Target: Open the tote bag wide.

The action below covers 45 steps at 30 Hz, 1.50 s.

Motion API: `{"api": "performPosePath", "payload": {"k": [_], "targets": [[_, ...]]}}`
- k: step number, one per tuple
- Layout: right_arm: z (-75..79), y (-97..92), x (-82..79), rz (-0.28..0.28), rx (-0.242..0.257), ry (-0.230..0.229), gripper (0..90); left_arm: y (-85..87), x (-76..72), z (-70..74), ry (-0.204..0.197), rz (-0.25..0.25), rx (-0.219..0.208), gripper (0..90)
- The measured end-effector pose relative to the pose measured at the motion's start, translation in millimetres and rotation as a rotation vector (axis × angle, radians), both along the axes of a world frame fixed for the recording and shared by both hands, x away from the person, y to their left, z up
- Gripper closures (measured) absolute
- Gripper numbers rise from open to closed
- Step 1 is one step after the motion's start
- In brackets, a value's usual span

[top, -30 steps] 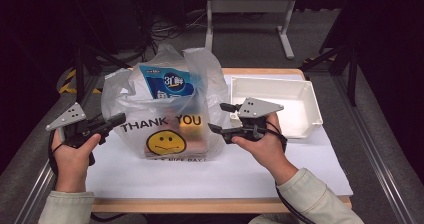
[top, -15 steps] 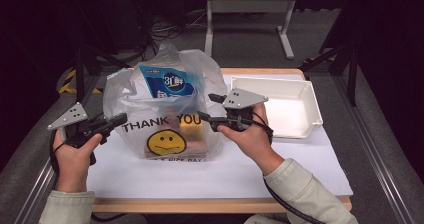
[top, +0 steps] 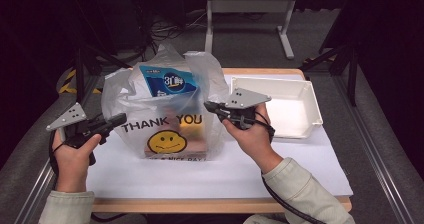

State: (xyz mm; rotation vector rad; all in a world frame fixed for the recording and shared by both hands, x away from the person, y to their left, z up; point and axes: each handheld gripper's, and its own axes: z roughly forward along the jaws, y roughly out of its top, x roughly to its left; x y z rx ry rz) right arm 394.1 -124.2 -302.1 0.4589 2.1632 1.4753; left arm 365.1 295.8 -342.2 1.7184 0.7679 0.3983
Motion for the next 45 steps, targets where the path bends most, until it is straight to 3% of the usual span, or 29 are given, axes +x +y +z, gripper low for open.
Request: {"api": "performPosePath", "payload": {"k": [5, 8, 21, 27, 45], "targets": [[-1.4, -3.9, -5.5, 0.011, 0.006, 0.003, 90.0, -0.3, -0.6, -0.4, 0.001, -0.001, 0.003, 89.4], [-4.8, -8.8, -9.6, 0.027, 0.017, 0.031, 90.0, -1.0, -0.5, -1.8, 0.007, -0.008, 0.012, 89.5], [-29.7, -14.2, -14.9, 0.028, 0.003, 0.076, 90.0, -3.4, -4.5, -20.6, 0.056, -0.035, 0.041, 89.5], [-43.6, -19.9, -10.9, 0.007, 0.001, 0.105, 90.0, -6.2, 0.8, -29.5, 0.084, -0.029, 0.072, 89.3], [-76.3, -26.3, -0.4, -0.025, -0.014, 0.177, 90.0, -10.1, 14.9, -53.9, 0.177, -0.045, 0.104, 89.0]]}}
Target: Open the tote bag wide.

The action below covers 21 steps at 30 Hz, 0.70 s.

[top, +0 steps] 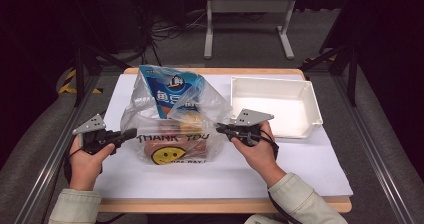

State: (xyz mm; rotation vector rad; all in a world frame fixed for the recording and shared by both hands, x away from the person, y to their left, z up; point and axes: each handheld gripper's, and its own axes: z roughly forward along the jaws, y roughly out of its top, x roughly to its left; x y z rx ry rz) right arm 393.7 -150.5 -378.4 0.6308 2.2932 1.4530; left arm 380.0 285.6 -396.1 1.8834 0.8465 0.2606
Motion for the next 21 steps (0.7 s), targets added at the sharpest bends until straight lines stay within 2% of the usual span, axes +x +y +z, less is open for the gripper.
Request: {"api": "performPosePath", "payload": {"k": [4, 11, 14, 21], "targets": [[-8.4, -0.1, 2.3, -0.002, -0.012, 0.024, 90.0, -1.0, 3.4, -6.8, 0.038, -0.003, 0.009, 88.8], [-21.1, 0.4, 5.0, -0.004, -0.03, 0.059, 90.0, -2.6, 7.0, -14.2, 0.065, -0.004, 0.035, 88.6], [-24.9, 1.0, 5.5, -0.003, -0.032, 0.069, 90.0, -1.8, 8.5, -18.2, 0.084, -0.001, 0.027, 88.6], [-31.4, 1.4, 7.1, -0.002, -0.034, 0.088, 90.0, -1.5, 10.4, -23.5, 0.1, -0.004, 0.041, 88.1]]}}
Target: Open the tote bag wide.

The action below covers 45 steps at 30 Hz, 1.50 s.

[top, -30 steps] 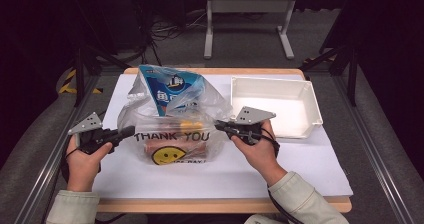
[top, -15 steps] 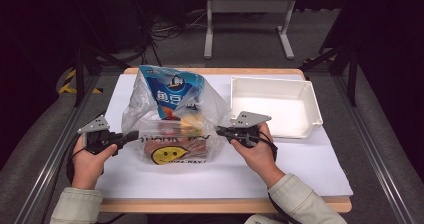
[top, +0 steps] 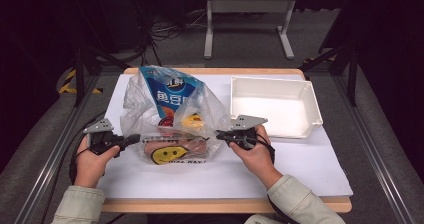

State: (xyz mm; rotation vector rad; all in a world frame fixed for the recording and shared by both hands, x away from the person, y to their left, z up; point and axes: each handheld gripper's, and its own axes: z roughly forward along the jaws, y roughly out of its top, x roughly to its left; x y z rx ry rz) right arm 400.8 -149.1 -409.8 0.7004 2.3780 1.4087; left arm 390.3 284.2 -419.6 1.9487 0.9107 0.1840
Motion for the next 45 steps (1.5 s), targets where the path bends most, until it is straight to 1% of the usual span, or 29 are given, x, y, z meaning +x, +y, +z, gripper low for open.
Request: {"api": "performPosePath", "payload": {"k": [1, 3, 5, 8, 10, 11, 12, 13, 14, 16, 17, 18, 20, 21, 23, 25, 28, 29, 31, 32, 33, 34, 35, 36, 39, 41, 44, 45], "targets": [[-0.6, 0.0, 0.2, 0.0, 0.0, 0.002, 90.0, -0.3, -0.2, -0.3, 0.006, 0.003, -0.003, 87.7], [-0.9, -0.1, 0.2, -0.001, 0.003, 0.005, 90.0, 0.4, 0.6, -0.6, 0.004, -0.003, 0.012, 87.2], [-0.7, -0.7, 0.4, -0.001, 0.007, 0.005, 90.0, -0.1, 0.0, -0.7, 0.013, 0.0, 0.004, 87.2], [-0.7, -1.0, 0.2, -0.001, 0.008, 0.008, 90.0, 0.2, 0.7, -0.9, 0.007, -0.004, 0.018, 87.3], [-1.4, -0.8, 0.1, 0.0, 0.008, 0.01, 90.0, -0.2, -0.1, -0.8, 0.011, 0.0, 0.012, 86.8], [-1.1, -0.8, -0.2, 0.0, 0.009, 0.01, 90.0, -0.3, -1.1, 0.0, 0.009, 0.001, 0.008, 86.1], [0.0, -1.0, -0.7, -0.002, 0.011, 0.007, 88.9, 0.7, -1.5, 1.4, -0.004, 0.0, 0.018, 85.8], [1.4, -1.4, -1.2, -0.004, 0.015, 0.004, 88.6, 0.5, -2.4, 1.8, 0.0, -0.001, 0.005, 85.8], [2.7, -1.8, -1.7, -0.003, 0.018, 0.001, 88.5, 0.9, -3.4, 2.8, -0.005, 0.001, 0.0, 85.5], [7.4, -3.0, -4.1, 0.0, 0.025, -0.001, 86.3, 1.7, -3.7, 3.8, -0.012, -0.004, 0.008, 82.6], [10.7, -4.0, -5.7, 0.001, 0.031, -0.005, 84.6, 1.4, -5.6, 6.3, -0.025, 0.005, -0.001, 82.5], [10.7, -4.0, -5.7, 0.001, 0.031, -0.005, 84.6, 1.4, -5.6, 6.3, -0.025, 0.005, -0.001, 82.7], [17.8, -6.9, -9.0, -0.004, 0.043, -0.022, 78.8, 0.8, -7.1, 8.9, -0.037, 0.0, -0.001, 82.8], [21.4, -8.8, -10.7, -0.003, 0.057, -0.025, 76.0, -0.2, -8.0, 10.0, -0.041, -0.003, -0.006, 82.7], [30.5, -13.7, -15.0, -0.006, 0.078, -0.042, 72.2, -1.2, -8.8, 11.6, -0.05, -0.005, -0.002, 82.2], [38.5, -17.2, -18.5, -0.003, 0.096, -0.057, 70.1, -2.5, -10.0, 13.1, -0.051, -0.003, -0.005, 80.5], [52.5, -22.1, -24.9, -0.001, 0.13, -0.086, 67.5, -3.4, -10.2, 14.9, -0.066, 0.002, 0.003, 74.0], [55.5, -22.7, -26.1, 0.001, 0.137, -0.091, 66.3, -4.0, -10.5, 15.5, -0.069, -0.003, 0.005, 73.5], [64.0, -23.1, -29.0, 0.018, 0.155, -0.106, 64.0, -4.8, -11.0, 16.0, -0.07, -0.002, 0.007, 73.2], [67.7, -22.9, -30.1, 0.024, 0.163, -0.114, 61.7, -5.1, -11.4, 16.5, -0.073, -0.003, 0.009, 73.7], [73.4, -22.7, -32.2, 0.042, 0.182, -0.118, 57.9, -5.3, -11.8, 16.7, -0.074, -0.001, 0.006, 74.5], [73.4, -22.7, -32.2, 0.042, 0.182, -0.118, 57.9, -5.3, -11.8, 16.7, -0.074, -0.001, 0.006, 75.0], [80.2, -22.7, -35.3, 0.056, 0.201, -0.127, 54.4, -4.4, -11.7, 17.0, -0.076, -0.006, 0.008, 75.6], [80.2, -22.7, -35.3, 0.056, 0.201, -0.127, 54.4, -4.4, -11.7, 17.0, -0.076, -0.006, 0.008, 75.8], [89.2, -24.5, -40.2, 0.076, 0.23, -0.143, 48.4, -3.6, -13.1, 17.6, -0.073, -0.001, -0.002, 75.9], [94.5, -26.0, -40.9, 0.083, 0.244, -0.155, 45.7, -3.1, -13.0, 18.0, -0.081, -0.007, -0.003, 75.6], [103.5, -27.7, -37.8, 0.069, 0.248, -0.184, 41.8, -3.2, -13.4, 18.8, -0.087, -0.006, 0.001, 74.7], [107.8, -27.5, -36.4, 0.068, 0.257, -0.182, 39.8, -3.5, -13.6, 18.9, -0.088, -0.004, -0.001, 74.3]]}}
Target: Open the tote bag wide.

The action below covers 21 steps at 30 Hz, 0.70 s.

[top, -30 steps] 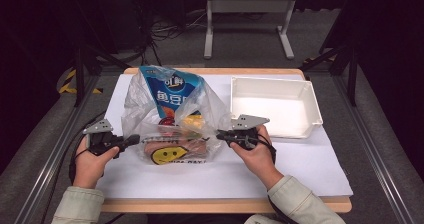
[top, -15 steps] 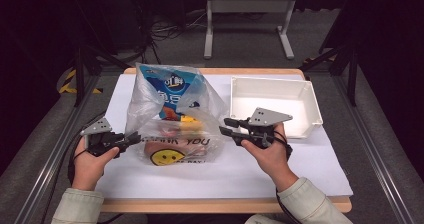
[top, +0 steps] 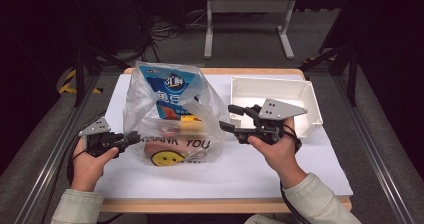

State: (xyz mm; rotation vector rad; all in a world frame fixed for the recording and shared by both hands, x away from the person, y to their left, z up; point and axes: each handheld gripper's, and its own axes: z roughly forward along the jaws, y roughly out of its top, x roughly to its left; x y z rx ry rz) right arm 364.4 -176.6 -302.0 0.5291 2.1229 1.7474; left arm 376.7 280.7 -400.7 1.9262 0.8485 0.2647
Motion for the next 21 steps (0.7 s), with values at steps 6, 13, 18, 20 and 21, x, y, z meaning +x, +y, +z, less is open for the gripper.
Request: {"api": "performPosePath", "payload": {"k": [6, 13, 18, 20, 21], "targets": [[18.3, 11.6, 0.7, 0.017, -0.018, -0.049, 29.0, -1.9, -1.3, 2.3, -0.007, -0.007, -0.005, 72.5], [33.8, 39.1, -1.5, 0.019, -0.046, -0.105, 20.4, -2.1, -2.2, 2.5, -0.008, -0.005, -0.003, 70.5], [48.0, 56.0, 1.9, 0.04, -0.063, -0.159, 18.3, -2.3, -1.9, 2.2, -0.009, -0.008, 0.001, 70.4], [51.6, 63.6, 3.6, 0.062, -0.063, -0.166, 17.3, -2.1, -1.8, 2.2, -0.011, -0.007, 0.001, 70.3], [52.9, 68.3, 5.0, 0.068, -0.069, -0.168, 17.2, -2.2, -2.0, 2.1, -0.009, -0.006, -0.002, 70.3]]}}
